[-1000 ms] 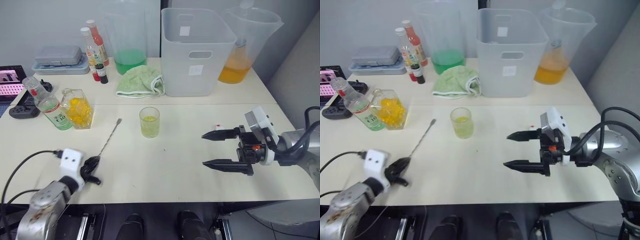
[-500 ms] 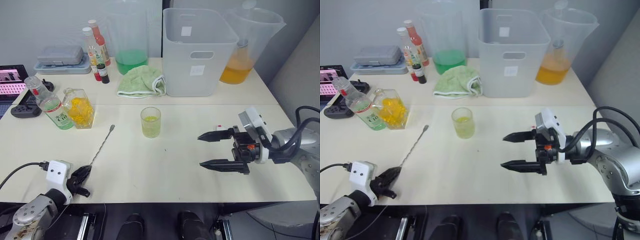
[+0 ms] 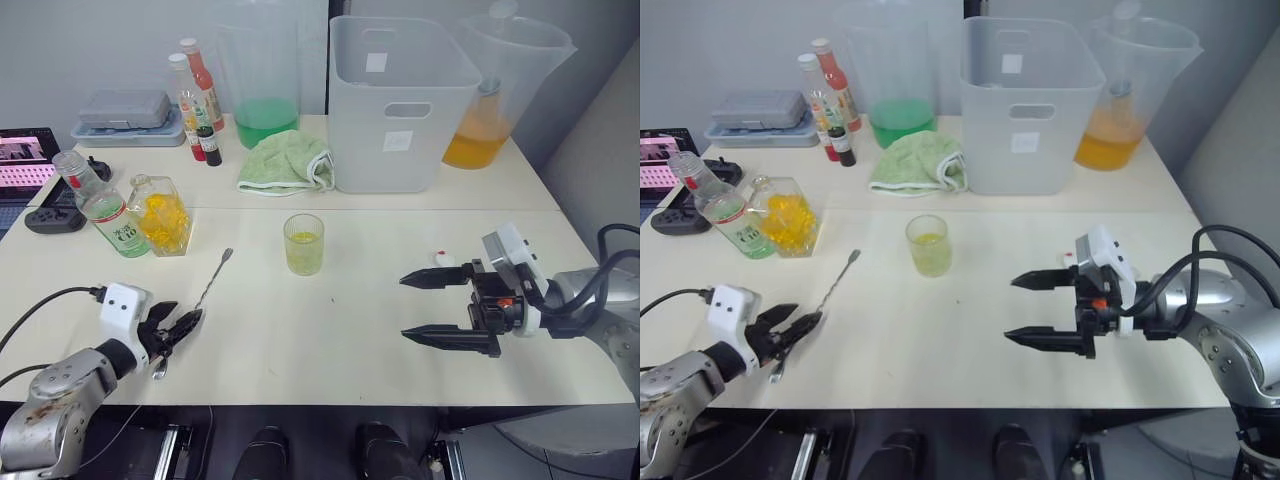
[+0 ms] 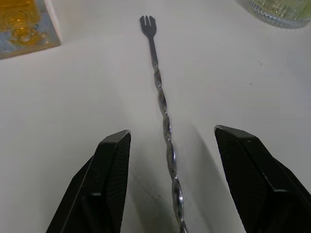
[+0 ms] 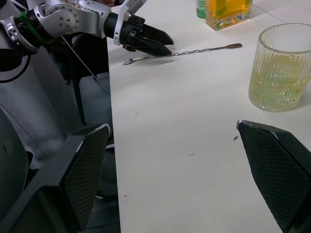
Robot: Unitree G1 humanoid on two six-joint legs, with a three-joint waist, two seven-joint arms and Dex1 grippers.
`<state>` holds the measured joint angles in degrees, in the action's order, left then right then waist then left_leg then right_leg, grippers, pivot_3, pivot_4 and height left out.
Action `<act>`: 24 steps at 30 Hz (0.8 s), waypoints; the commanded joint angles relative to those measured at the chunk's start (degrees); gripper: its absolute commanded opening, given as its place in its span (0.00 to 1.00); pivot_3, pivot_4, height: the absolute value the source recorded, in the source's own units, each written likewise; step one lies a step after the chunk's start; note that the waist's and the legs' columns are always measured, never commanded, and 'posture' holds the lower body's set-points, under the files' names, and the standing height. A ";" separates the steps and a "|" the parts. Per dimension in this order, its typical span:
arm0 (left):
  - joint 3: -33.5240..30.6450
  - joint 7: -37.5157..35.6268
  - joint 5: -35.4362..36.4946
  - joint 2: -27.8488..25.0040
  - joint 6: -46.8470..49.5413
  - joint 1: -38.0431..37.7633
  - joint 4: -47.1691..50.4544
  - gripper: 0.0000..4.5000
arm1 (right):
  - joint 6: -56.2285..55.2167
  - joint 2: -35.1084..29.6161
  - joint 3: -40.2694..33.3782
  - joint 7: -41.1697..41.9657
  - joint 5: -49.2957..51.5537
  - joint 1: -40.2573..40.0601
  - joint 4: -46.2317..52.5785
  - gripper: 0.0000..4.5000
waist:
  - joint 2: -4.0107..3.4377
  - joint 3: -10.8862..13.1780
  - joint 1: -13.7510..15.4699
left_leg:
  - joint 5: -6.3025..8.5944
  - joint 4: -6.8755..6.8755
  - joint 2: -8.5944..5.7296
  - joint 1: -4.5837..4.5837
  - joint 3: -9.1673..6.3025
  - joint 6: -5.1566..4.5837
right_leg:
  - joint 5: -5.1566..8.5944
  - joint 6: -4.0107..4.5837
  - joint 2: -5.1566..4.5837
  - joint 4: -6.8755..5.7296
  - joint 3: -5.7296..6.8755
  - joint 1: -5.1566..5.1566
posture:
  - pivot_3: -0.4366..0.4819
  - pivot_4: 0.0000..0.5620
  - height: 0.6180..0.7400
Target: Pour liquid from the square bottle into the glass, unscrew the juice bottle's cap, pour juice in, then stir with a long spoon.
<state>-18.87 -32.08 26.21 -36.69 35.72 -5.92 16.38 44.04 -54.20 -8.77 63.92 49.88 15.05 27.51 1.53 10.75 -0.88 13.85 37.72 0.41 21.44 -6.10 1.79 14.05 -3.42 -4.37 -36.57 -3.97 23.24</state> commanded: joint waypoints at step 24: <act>1.71 5.55 -2.86 -2.95 15.92 3.44 4.64 0.01 | -1.18 0.43 -2.01 -1.71 1.16 -0.37 2.07 1.00 | -0.26 -0.12 -0.36 | 0.00 -0.04 0.00 -0.13 0.00 0.00 | 0.05 -0.04 -0.01 -0.07 -0.01 -0.06 | 0.48 0.27 1.00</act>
<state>-16.86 -25.54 22.85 -39.16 51.12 -1.43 20.98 44.01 -53.93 -10.09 61.92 50.65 13.51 29.07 1.27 10.63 -1.24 13.85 37.68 0.41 21.32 -6.10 1.80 14.10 -3.45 -4.37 -36.64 -3.98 23.20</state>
